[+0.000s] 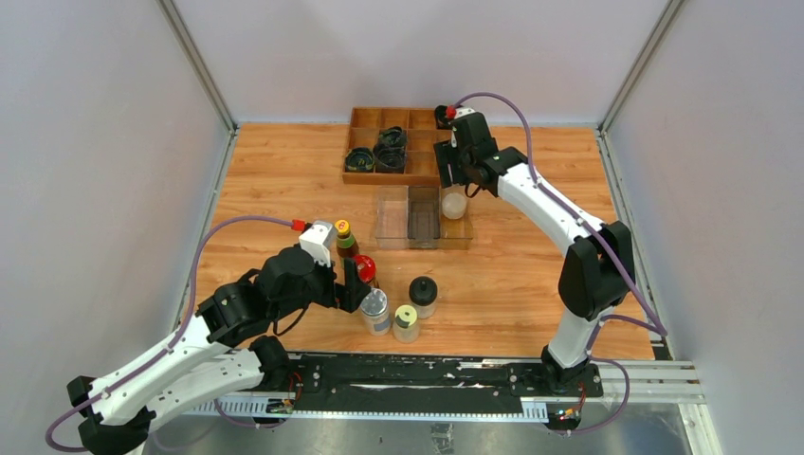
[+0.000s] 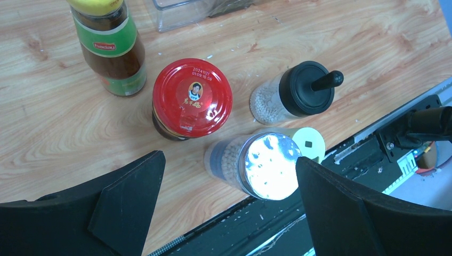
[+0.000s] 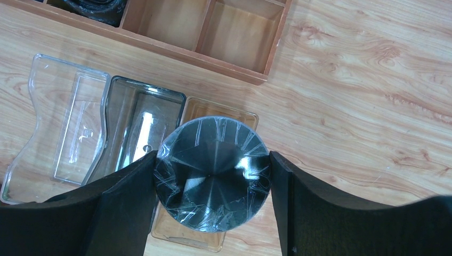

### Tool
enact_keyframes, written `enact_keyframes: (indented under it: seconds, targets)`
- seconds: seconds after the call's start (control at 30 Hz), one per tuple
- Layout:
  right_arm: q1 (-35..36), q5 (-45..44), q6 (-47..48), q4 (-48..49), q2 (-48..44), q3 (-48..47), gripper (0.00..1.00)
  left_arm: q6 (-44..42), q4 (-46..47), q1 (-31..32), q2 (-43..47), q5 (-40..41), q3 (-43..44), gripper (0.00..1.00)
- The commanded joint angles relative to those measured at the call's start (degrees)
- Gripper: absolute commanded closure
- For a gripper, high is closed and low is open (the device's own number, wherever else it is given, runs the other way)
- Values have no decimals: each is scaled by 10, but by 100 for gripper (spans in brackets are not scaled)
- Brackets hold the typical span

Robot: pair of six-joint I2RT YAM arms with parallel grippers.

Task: Organize the condiment bottles
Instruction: Place the bottle in the storage box.

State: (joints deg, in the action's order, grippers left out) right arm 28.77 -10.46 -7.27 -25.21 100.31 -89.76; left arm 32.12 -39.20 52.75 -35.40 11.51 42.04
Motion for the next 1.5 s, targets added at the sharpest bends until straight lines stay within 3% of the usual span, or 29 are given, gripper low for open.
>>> enact_keyframes:
  seconds: [0.0, 1.23, 1.33, 1.47]
  targets:
    - [-6, 2, -7, 24, -7, 5, 86, 1, -3, 5, 1, -6, -3, 0]
    - [6, -3, -8, 29, 36, 18, 86, 0, -2, 5, 9, -6, -6, 0]
    - [8, -3, -9, 29, 34, 21, 83, 1, -2, 5, 9, -7, -6, 0]
    - [11, -8, -6, 29, 31, 23, 70, 0, -3, 5, 10, -8, -6, 0]
